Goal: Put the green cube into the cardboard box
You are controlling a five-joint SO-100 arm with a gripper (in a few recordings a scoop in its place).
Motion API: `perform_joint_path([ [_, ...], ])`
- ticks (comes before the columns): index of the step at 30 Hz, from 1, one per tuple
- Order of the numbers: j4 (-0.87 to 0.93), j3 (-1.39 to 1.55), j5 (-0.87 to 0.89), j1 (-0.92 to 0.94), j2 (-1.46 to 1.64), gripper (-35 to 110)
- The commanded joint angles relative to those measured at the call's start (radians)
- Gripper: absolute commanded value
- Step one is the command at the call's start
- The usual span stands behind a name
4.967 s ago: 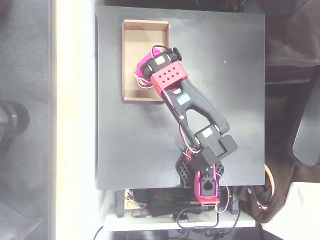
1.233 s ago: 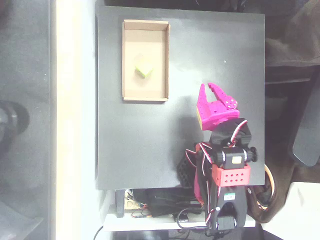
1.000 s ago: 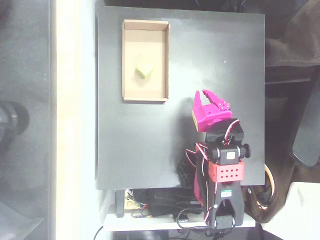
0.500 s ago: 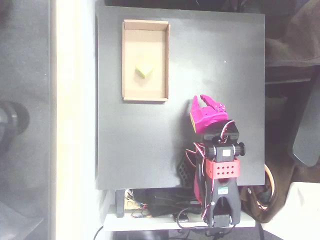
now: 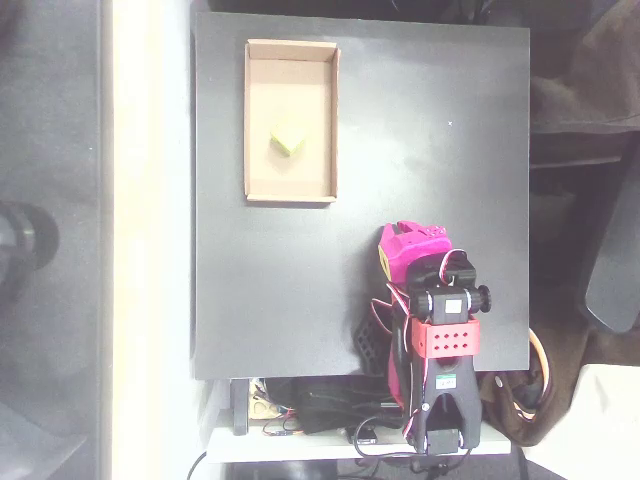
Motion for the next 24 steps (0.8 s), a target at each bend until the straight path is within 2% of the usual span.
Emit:
perform_joint_path([
  [1, 0.04, 0.011, 0.008, -0.006, -0.002, 4],
  [24, 0.04, 0.011, 0.009, -0.006, 0.0, 4],
])
